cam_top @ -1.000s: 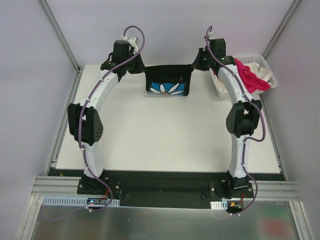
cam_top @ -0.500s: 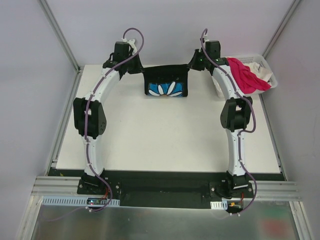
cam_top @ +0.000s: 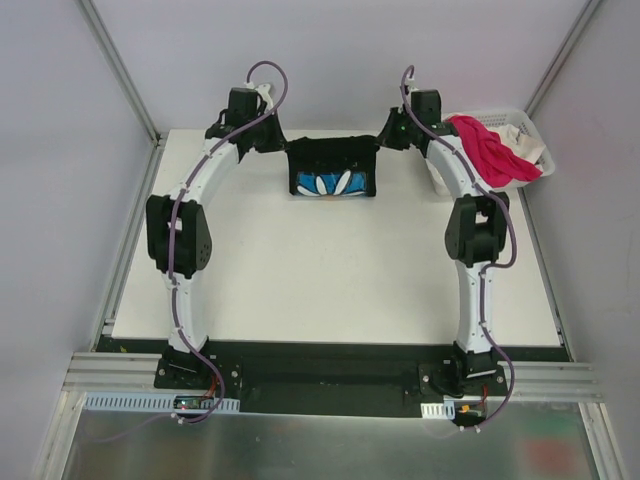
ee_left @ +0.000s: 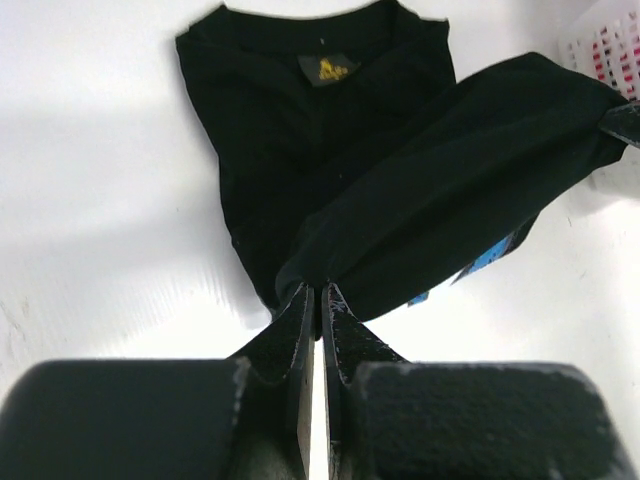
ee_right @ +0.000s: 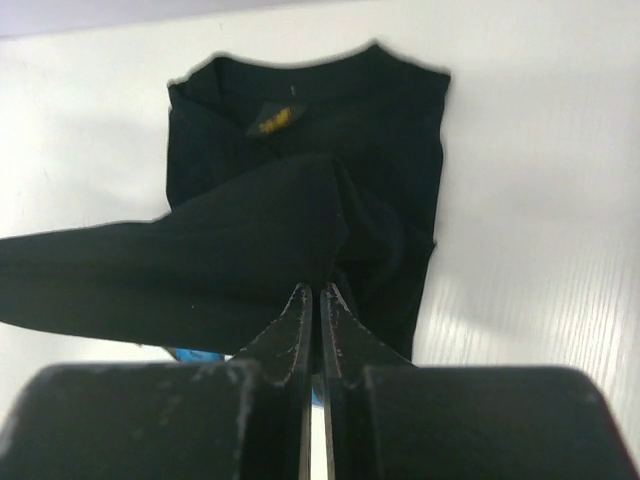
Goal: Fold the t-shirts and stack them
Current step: Fold the long partially folded tshirt into a neat square, then smooth out wrinkles on the folded tshirt
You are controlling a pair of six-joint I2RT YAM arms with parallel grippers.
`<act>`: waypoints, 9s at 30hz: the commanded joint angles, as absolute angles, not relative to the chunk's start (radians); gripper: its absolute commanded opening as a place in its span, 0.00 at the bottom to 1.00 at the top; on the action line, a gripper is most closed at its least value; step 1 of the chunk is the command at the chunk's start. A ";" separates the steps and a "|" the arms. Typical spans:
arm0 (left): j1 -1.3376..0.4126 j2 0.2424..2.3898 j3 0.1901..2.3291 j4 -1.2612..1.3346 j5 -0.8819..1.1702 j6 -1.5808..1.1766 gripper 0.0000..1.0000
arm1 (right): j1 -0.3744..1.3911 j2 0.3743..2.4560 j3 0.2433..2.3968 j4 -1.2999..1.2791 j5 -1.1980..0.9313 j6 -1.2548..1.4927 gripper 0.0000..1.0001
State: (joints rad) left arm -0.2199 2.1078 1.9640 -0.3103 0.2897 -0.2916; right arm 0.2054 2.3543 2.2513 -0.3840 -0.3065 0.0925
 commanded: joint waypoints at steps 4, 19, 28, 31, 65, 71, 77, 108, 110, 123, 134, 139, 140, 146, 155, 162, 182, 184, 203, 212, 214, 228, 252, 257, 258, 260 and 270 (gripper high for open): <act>-0.199 1.813 1.743 -0.307 0.287 -0.296 0.00 | 0.204 1.990 1.930 -0.341 -0.262 0.069 0.01; -0.327 1.338 1.238 -0.301 0.253 -0.367 0.00 | 0.258 1.457 1.286 -0.301 -0.270 0.112 0.01; -0.414 1.204 1.097 -0.302 0.213 -0.388 0.00 | 0.265 1.250 1.147 -0.367 -0.262 0.081 0.01; -0.440 1.177 1.078 -0.302 0.187 -0.391 0.00 | 0.265 1.198 1.115 -0.371 -0.271 0.089 0.01; -0.480 1.268 1.190 -0.293 -0.029 -0.331 0.00 | 0.348 1.321 1.259 -0.400 -0.163 0.060 0.01; -0.472 1.367 1.281 -0.287 -0.041 -0.305 0.00 | 0.328 1.446 1.347 -0.373 -0.187 0.063 0.01; -0.457 1.422 1.328 -0.278 -0.035 -0.304 0.00 | 0.302 1.554 1.433 -0.362 -0.213 0.057 0.01; -0.299 1.954 1.612 -0.229 0.176 -0.295 0.00 | 0.203 2.046 1.683 -0.336 -0.354 0.120 0.01; -0.299 1.989 1.626 -0.226 0.201 -0.298 0.00 | 0.196 2.063 1.681 -0.336 -0.353 0.123 0.01; -0.301 2.042 1.618 -0.229 0.256 -0.307 0.76 | 0.183 2.063 1.617 -0.296 -0.359 0.141 0.39; -0.301 1.924 1.582 -0.229 0.215 -0.290 0.88 | 0.175 2.025 1.681 -0.311 -0.344 0.137 0.68; -0.301 1.792 1.580 -0.229 0.215 -0.282 0.90 | 0.176 1.927 1.686 -0.333 -0.351 0.138 0.24; -0.301 1.772 1.577 -0.232 0.222 -0.284 0.90 | 0.179 1.892 1.668 -0.331 -0.354 0.143 0.15; -0.311 1.611 1.497 -0.229 0.273 -0.304 0.91 | 0.216 1.770 1.579 -0.330 -0.374 0.149 0.04; -0.345 1.655 1.443 -0.224 0.330 -0.321 0.90 | 0.339 1.798 1.493 -0.287 -0.360 0.186 0.04; -0.350 1.844 1.544 -0.224 0.397 -0.339 0.89 | 0.350 1.870 1.545 -0.281 -0.356 0.186 0.04; -0.354 2.037 1.698 -0.232 0.446 -0.339 0.87 | 0.282 2.164 1.710 -0.256 -0.396 0.221 0.05; -0.353 2.039 1.692 -0.232 0.452 -0.342 0.87 | 0.273 2.192 1.724 -0.256 -0.402 0.225 0.05; -0.362 1.899 1.595 -0.232 0.503 -0.337 0.85 | 0.236 2.358 1.893 -0.297 -0.405 0.276 0.14; -0.368 1.940 1.618 -0.221 0.509 -0.330 0.85 | 0.271 2.097 1.694 -0.256 -0.410 0.259 0.17; -0.368 1.960 1.634 -0.219 0.523 -0.331 0.85 | 0.288 2.056 1.671 -0.267 -0.414 0.247 0.18; -0.382 2.040 1.655 -0.199 0.546 -0.351 0.85 | 0.423 1.977 1.507 -0.230 -0.443 0.273 0.18; -0.377 2.114 1.600 -0.158 0.523 -0.336 0.84 | 0.420 1.836 1.442 -0.305 -0.408 0.239 0.41; -0.371 2.144 1.603 -0.147 0.508 -0.351 0.84 | 0.399 1.737 1.451 -0.334 -0.413 0.215 0.44; -0.370 2.148 1.603 -0.144 0.502 -0.353 0.84 | 0.399 1.714 1.451 -0.344 -0.413 0.210 0.45; -0.368 2.154 1.605 -0.146 0.503 -0.359 0.84 | 0.396 1.701 1.447 -0.348 -0.414 0.203 0.46; -0.365 2.014 1.542 -0.146 0.462 -0.327 0.85 | 0.382 1.709 1.410 -0.305 -0.445 0.212 0.55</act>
